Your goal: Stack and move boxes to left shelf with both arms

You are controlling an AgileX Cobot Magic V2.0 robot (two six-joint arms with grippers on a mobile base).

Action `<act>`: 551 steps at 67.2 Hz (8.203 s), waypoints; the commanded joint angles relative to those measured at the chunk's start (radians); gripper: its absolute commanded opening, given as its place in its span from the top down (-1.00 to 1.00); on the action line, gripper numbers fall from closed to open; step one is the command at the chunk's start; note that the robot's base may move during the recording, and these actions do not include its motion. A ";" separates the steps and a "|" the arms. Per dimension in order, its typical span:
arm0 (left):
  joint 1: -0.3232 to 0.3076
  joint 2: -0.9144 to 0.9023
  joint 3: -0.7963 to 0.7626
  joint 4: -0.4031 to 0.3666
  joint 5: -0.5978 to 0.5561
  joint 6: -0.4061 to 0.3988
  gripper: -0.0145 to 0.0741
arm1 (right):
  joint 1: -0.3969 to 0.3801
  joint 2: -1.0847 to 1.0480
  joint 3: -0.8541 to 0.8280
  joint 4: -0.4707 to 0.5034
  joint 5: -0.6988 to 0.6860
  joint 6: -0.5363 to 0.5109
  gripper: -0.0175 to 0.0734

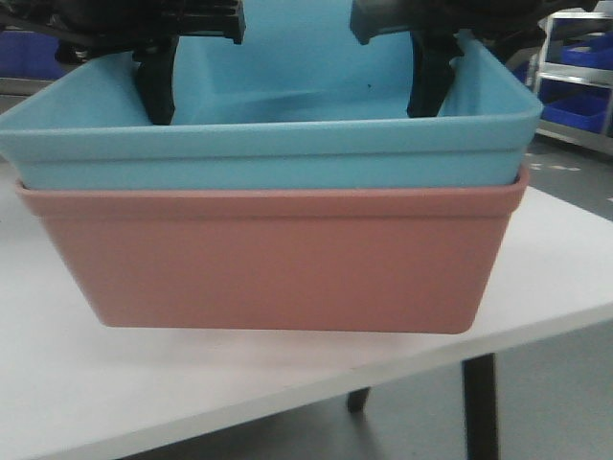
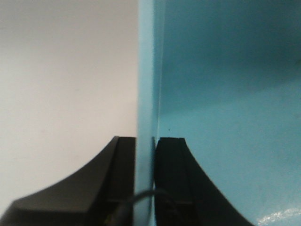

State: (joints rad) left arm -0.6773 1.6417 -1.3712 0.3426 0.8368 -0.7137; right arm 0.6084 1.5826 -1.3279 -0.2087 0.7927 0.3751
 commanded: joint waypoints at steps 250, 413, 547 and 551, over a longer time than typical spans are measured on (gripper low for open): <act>-0.047 -0.047 -0.053 -0.070 -0.283 -0.010 0.68 | 0.043 -0.047 -0.048 0.156 -0.268 -0.009 0.49; -0.047 -0.017 -0.053 -0.078 -0.291 -0.010 0.68 | 0.039 -0.029 -0.048 0.121 -0.230 -0.009 0.49; -0.047 -0.017 -0.053 -0.078 -0.291 -0.010 0.68 | 0.039 -0.029 -0.048 0.121 -0.224 -0.009 0.49; -0.047 -0.017 -0.053 -0.078 -0.291 -0.010 0.68 | 0.039 -0.029 -0.048 0.121 -0.223 -0.009 0.49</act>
State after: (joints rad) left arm -0.6773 1.6772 -1.3712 0.3440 0.8098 -0.7137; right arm 0.6084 1.6028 -1.3279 -0.2237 0.8160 0.3825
